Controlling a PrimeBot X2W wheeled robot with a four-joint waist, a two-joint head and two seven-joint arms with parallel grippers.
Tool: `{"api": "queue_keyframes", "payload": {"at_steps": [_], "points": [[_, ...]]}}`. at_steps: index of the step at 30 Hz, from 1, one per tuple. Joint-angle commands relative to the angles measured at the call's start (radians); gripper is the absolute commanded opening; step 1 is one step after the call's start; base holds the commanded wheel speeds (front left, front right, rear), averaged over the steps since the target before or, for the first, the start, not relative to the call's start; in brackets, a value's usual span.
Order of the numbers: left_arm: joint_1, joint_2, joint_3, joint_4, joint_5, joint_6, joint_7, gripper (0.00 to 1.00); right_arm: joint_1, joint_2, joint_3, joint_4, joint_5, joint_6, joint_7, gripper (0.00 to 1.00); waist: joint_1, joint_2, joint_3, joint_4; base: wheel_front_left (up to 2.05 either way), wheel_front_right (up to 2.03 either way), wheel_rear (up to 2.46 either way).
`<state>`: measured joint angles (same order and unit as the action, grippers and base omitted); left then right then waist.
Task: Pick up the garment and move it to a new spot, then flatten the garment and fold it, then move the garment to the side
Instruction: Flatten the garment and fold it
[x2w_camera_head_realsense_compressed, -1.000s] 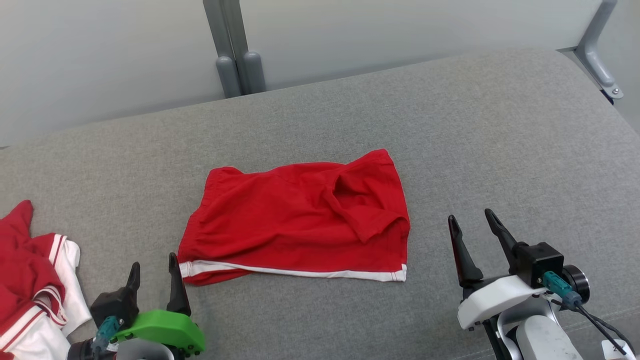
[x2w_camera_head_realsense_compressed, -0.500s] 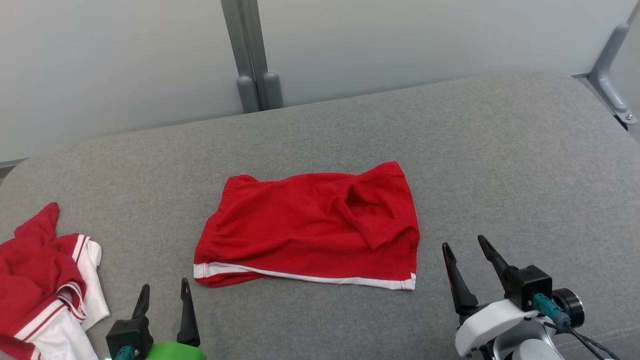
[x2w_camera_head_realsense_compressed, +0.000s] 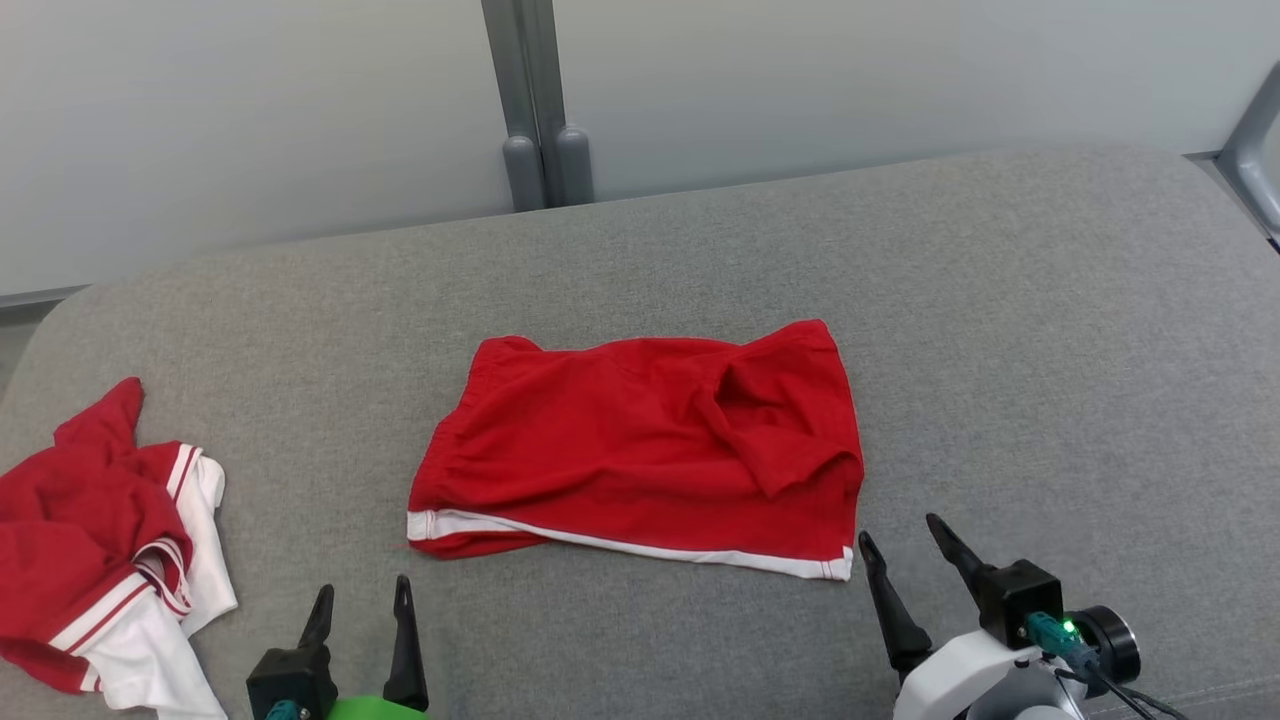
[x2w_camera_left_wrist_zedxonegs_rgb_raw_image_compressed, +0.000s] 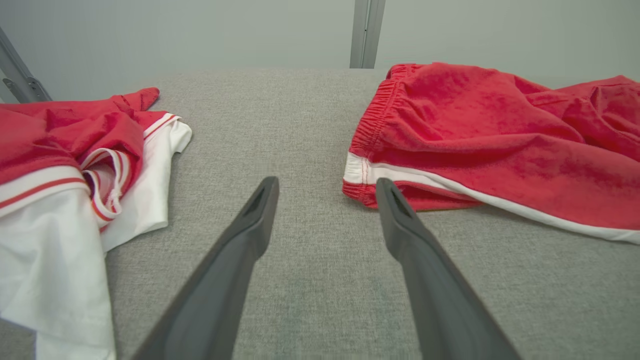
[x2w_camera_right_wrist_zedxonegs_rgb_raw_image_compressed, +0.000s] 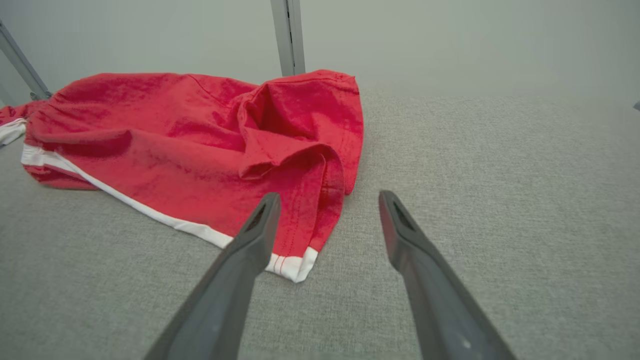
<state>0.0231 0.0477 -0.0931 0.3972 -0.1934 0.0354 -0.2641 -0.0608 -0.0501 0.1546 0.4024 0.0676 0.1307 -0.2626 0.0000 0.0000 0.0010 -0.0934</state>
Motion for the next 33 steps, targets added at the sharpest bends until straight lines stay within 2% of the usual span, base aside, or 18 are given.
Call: {"api": "queue_keyframes", "payload": {"at_steps": [1, 13, 14, 16, 18, 20, 26, 31, 33], "points": [[-0.005, 0.005, -0.007, 0.005, -0.007, -0.004, -0.001, 1.00, 0.012, -0.002, 0.004, 0.016, -0.006, 0.000, -0.003, 1.00, 0.0000, 0.0000, 0.009, 0.005, 0.00, 0.00, 0.00], [-0.051, 0.005, -0.059, 0.013, -0.022, -0.004, -0.001, 1.00, -0.067, -0.002, 0.048, 0.163, -0.005, 0.000, -0.003, 1.00, 0.0000, 0.0000, 0.090, 0.049, 0.00, 0.00, 0.00], [-0.055, 0.005, -0.061, 0.012, -0.022, -0.005, -0.001, 1.00, -0.075, -0.003, 0.051, 0.177, -0.005, 0.000, -0.003, 0.97, 0.0000, 0.0000, 0.099, 0.054, 0.00, 0.00, 0.00], [-0.066, 0.005, -0.063, 0.011, -0.022, -0.009, -0.001, 1.00, -0.093, -0.005, 0.059, 0.198, -0.007, 0.000, -0.003, 0.82, 0.0000, 0.0000, 0.115, 0.064, 0.00, 0.00, 0.00], [-0.075, 0.005, -0.063, 0.009, -0.027, -0.007, -0.001, 1.00, -0.106, -0.005, 0.066, 0.215, -0.006, 0.000, -0.003, 0.46, 0.0000, 0.0000, 0.129, 0.071, 0.00, 0.00, 0.00], [-0.085, 0.005, -0.066, 0.006, -0.029, -0.008, -0.001, 1.00, -0.120, -0.007, 0.064, 0.217, -0.003, 0.000, -0.003, 0.02, 0.0000, 0.0000, 0.144, 0.076, 0.00, 0.00, 0.00], [-0.109, 0.005, -0.077, -0.002, -0.040, -0.021, -0.001, 1.00, -0.143, -0.027, 0.035, 0.193, 0.004, 0.000, -0.003, 0.00, 0.0000, 0.0000, 0.174, 0.079, 0.00, 0.00, 0.00], [-0.128, 0.005, -0.103, 0.009, -0.071, -0.053, -0.001, 1.00, -0.146, -0.052, -0.008, 0.147, -0.001, 0.000, -0.003, 0.00, 0.0000, 0.0000, 0.192, 0.062, 0.00, 0.00, 0.00], [-0.138, 0.005, -0.127, 0.029, -0.089, -0.080, -0.001, 1.00, -0.146, -0.057, -0.023, 0.126, -0.005, 0.000, -0.003, 0.00, 0.0000, 0.0000, 0.202, 0.045, 0.00, 0.00, 0.00]]}}
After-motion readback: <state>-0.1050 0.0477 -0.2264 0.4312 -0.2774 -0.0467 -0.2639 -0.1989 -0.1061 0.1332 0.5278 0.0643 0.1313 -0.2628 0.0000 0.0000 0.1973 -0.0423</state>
